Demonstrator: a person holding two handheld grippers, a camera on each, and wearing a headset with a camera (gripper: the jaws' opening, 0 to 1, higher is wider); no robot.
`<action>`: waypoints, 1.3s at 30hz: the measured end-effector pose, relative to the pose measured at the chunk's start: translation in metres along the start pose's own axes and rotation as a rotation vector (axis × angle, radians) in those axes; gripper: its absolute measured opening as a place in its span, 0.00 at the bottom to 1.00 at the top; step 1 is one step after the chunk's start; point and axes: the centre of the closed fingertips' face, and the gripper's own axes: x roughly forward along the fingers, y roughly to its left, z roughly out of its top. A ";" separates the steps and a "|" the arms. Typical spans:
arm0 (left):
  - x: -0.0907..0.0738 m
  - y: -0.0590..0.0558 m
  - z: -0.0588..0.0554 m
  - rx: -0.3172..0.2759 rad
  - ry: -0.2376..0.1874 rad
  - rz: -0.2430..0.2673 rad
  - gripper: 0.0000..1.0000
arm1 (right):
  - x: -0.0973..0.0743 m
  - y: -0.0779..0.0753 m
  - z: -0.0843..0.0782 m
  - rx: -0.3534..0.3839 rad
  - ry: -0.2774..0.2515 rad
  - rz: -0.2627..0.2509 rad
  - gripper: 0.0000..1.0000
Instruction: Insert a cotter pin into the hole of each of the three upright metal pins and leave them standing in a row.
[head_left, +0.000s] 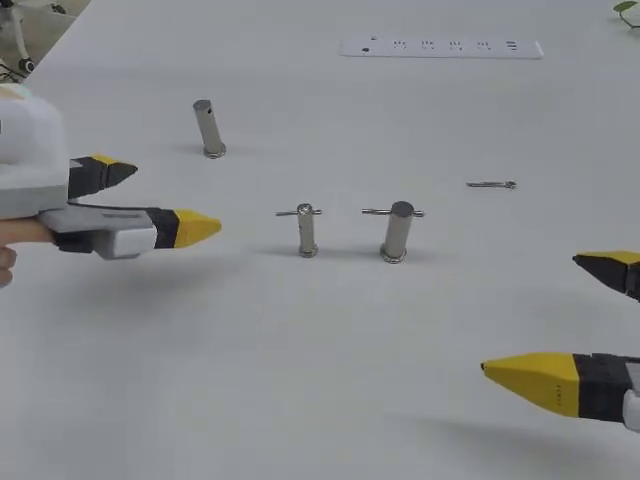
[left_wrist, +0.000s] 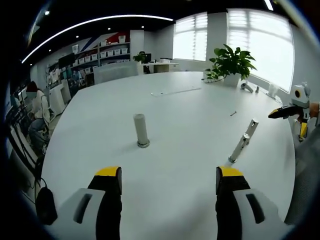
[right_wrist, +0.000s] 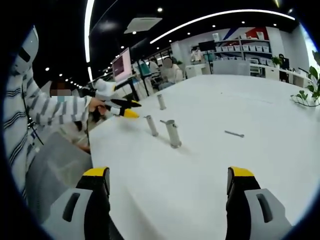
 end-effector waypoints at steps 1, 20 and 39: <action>0.003 0.004 0.003 0.001 -0.006 0.011 0.74 | 0.000 0.000 0.000 -0.002 -0.001 -0.003 0.98; 0.049 0.023 0.025 -0.027 0.001 0.016 0.52 | -0.005 -0.004 -0.003 0.021 0.007 -0.037 0.99; 0.077 0.028 0.046 0.023 -0.014 0.050 0.31 | -0.009 -0.010 -0.009 0.033 0.017 -0.064 0.97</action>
